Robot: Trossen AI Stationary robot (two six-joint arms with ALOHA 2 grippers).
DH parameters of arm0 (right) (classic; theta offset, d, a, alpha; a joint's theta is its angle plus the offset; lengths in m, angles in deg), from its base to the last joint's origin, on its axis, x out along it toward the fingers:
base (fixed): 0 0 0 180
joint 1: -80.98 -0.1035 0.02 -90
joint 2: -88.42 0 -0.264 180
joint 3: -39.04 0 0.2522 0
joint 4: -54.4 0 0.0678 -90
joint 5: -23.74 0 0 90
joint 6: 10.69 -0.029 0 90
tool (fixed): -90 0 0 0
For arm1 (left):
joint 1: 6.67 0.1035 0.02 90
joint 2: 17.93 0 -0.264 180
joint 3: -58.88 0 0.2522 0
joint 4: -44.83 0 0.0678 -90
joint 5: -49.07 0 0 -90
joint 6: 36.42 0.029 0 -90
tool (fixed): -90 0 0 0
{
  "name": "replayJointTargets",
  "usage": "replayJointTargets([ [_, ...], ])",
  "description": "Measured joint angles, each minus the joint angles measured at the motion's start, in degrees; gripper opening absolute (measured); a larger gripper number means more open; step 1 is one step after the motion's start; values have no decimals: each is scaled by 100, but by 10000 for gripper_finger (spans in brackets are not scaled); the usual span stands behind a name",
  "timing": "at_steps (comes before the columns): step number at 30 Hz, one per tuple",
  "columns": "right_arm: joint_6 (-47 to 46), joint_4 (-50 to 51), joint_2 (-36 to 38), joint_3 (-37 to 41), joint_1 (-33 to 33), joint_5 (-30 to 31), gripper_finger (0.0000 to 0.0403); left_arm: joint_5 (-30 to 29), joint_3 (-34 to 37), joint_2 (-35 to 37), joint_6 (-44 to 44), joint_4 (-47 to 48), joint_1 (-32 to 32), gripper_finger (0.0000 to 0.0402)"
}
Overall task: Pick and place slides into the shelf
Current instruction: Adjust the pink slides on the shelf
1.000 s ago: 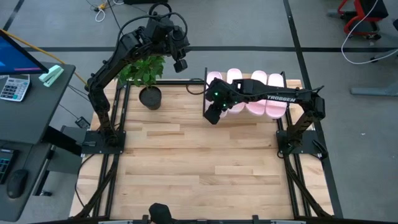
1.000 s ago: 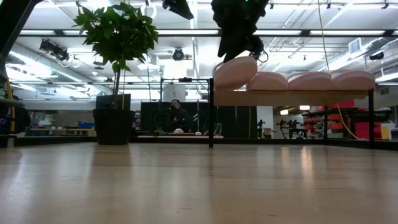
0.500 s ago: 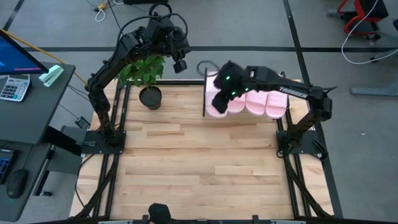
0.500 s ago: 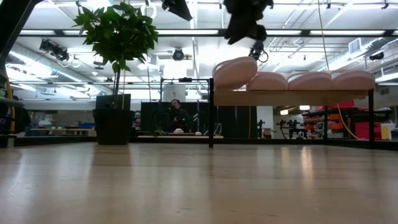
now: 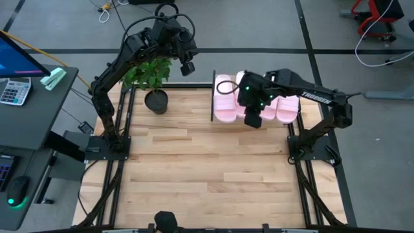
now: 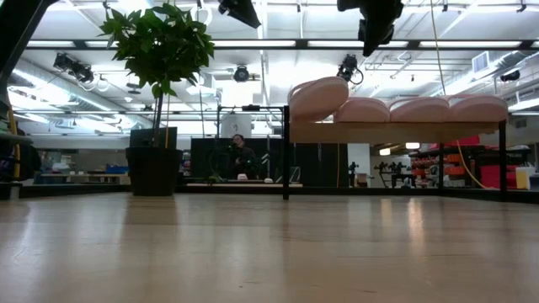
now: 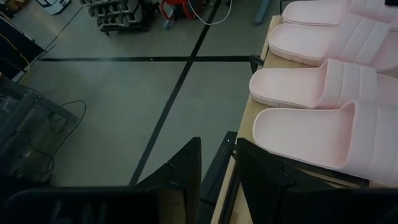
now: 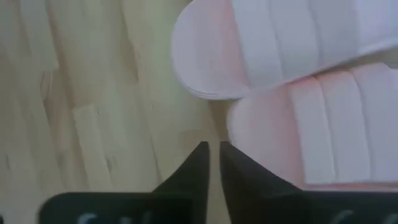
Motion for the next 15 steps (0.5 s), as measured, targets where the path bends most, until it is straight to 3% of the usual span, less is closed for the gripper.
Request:
replayJointTargets([
  [10,201,-593,-53,1142,-437,613,151,0,0,0,-40,-4,0,107],
  [15,58,-1100,-59,1709,-730,1488,178,0,0,0,-40,-6,1,107],
])
